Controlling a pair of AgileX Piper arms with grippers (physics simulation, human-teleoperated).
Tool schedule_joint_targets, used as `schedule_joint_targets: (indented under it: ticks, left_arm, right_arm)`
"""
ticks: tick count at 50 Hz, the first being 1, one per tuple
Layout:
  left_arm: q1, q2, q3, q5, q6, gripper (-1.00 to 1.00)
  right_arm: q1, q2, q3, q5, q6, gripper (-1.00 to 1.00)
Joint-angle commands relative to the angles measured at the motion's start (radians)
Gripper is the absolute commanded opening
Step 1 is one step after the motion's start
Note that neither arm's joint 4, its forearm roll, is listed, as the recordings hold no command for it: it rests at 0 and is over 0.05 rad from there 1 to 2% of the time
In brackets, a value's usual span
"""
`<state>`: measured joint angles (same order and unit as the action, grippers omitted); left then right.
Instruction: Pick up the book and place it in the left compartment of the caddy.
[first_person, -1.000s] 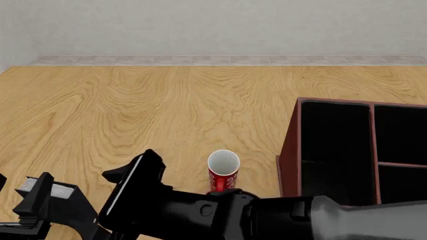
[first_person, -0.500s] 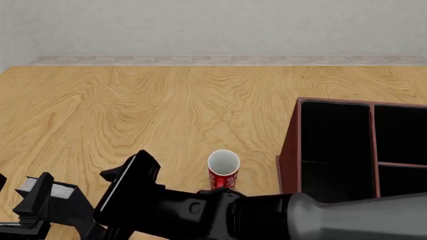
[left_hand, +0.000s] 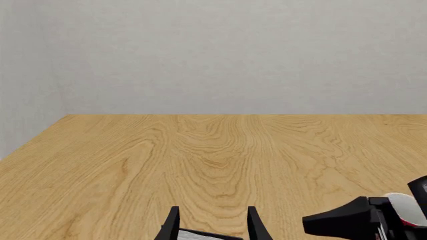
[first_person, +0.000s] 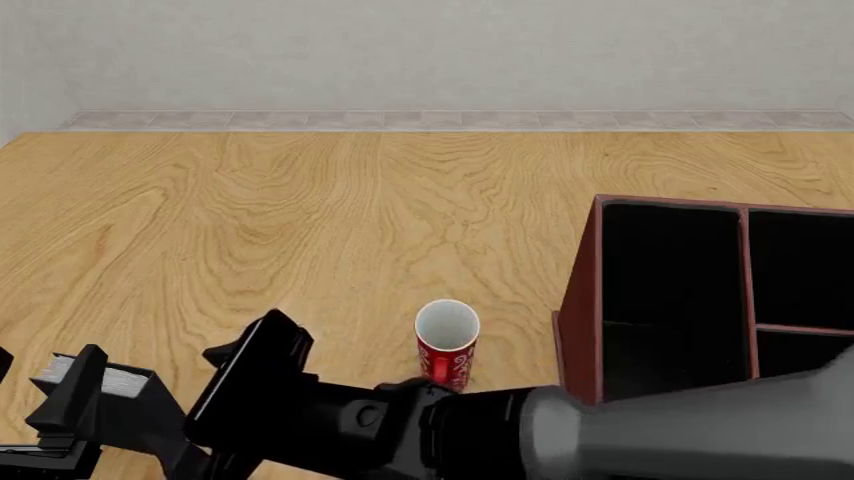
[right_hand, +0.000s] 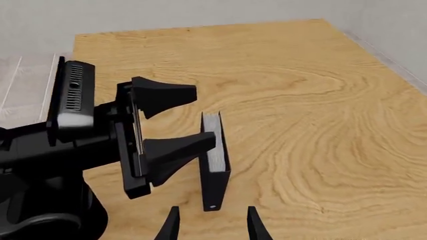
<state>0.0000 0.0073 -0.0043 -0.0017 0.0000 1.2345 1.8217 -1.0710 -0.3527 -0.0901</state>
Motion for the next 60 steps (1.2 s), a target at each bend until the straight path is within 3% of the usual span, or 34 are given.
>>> schedule_joint_targets:
  ticks: [1, 60]
  left_arm:
    - [0.0, 0.0, 0.0, 0.0, 0.0, 1.0]
    - [0.0, 0.0, 0.0, 0.0, 0.0, 1.0]
  right_arm:
    - [-0.004, 0.043, -0.022, -0.008, 0.003, 1.0]
    - [-0.003, 0.173, -0.176, 0.029, -0.007, 1.0]
